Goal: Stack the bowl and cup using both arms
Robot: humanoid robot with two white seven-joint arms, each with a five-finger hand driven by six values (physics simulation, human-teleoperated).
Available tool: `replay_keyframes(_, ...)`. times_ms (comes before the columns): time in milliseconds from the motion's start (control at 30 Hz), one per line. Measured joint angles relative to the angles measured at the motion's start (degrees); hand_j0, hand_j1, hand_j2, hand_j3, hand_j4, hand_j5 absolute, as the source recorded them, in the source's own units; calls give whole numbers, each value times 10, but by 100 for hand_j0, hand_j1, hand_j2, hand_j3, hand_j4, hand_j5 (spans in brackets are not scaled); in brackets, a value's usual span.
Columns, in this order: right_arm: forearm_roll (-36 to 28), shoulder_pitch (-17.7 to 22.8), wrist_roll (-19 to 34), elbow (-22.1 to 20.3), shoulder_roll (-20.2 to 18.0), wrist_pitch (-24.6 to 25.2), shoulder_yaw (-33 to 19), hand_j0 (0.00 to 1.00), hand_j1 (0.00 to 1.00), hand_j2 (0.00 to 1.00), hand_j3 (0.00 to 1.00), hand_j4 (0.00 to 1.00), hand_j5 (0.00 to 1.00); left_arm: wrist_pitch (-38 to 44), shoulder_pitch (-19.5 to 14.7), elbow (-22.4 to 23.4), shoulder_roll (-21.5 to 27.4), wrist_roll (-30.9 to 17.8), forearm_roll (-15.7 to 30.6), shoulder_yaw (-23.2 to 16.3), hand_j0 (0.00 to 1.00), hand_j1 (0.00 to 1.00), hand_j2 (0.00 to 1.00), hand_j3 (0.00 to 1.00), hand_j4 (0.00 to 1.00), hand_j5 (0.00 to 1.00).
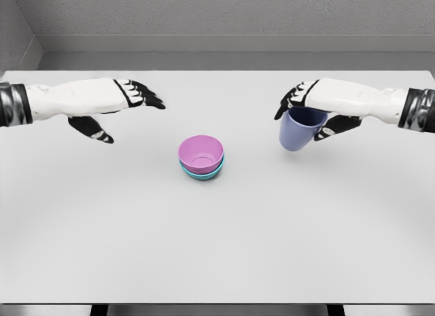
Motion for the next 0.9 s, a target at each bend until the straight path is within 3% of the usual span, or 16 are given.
replay_keyframes(67, 0, -3, 0, -1, 4, 0, 0, 70, 70, 70, 70, 70, 70, 1, 23, 6, 4, 0, 6, 64, 100, 100, 100, 100, 100, 100)
replay_keyframes(133, 1, -4, 0, -5, 6, 0, 1, 70, 70, 70, 70, 70, 70, 1, 40, 11, 6, 16, 8, 98, 100, 100, 100, 100, 100, 100)
replay_keyframes(267, 1, -8, 0, -12, 10, 0, 1, 70, 70, 70, 70, 70, 70, 1, 77, 25, 1, 184, 8, 126, 100, 100, 100, 100, 100, 100)
replay_keyframes(367, 1, -11, 0, -17, 13, 0, 1, 70, 70, 70, 70, 70, 70, 2, 125, 44, -24, 244, 7, 149, 100, 100, 100, 100, 100, 100)
replay_keyframes(500, 1, -16, 0, -21, 22, 0, 1, 70, 70, 70, 70, 70, 70, 2, 163, 66, -70, 270, 5, 194, 100, 100, 100, 100, 100, 100)
replay_keyframes(667, 2, -19, 0, -29, 31, 0, 1, 70, 70, 70, 70, 70, 70, 2, 200, 93, -97, 274, -10, 205, 100, 100, 100, 100, 100, 100)
replay_keyframes(900, 3, -27, 0, -38, 42, 0, 4, 70, 70, 70, 70, 70, 70, 2, 204, 111, -112, 274, -14, 211, 100, 100, 100, 100, 100, 100)
